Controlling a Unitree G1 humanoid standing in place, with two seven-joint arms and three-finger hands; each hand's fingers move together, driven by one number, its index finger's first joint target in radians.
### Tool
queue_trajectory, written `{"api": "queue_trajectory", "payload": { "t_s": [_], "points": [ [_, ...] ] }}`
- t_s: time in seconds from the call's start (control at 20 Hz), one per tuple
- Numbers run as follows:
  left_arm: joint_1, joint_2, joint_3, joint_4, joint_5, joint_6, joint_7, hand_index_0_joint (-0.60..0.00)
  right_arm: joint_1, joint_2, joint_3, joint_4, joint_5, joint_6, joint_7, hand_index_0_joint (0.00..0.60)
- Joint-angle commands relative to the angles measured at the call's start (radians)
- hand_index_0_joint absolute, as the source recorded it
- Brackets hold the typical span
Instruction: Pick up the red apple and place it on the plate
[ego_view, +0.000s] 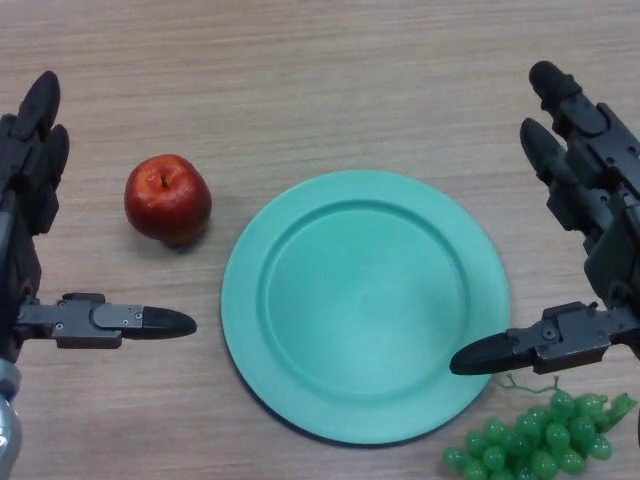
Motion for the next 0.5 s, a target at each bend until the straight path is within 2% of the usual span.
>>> {"api": "queue_trajectory", "payload": {
  "t_s": [0.05,0.2,0.5],
  "points": [
    [-0.064,0.055,0.078,0.009,-0.019,-0.117,0.024,0.000,-0.008,-0.002,-0.012,-0.052,0.001,-0.145,-0.027,0.000],
    [-0.133,0.098,0.080,0.117,-0.022,-0.134,0.053,0.000,0.006,0.000,-0.005,-0.073,-0.006,-0.123,-0.040,0.000],
    [-0.316,0.166,0.035,0.513,0.001,-0.299,0.119,0.000,0.026,0.011,0.046,-0.055,-0.037,-0.143,-0.072,0.000]
  ]
}}
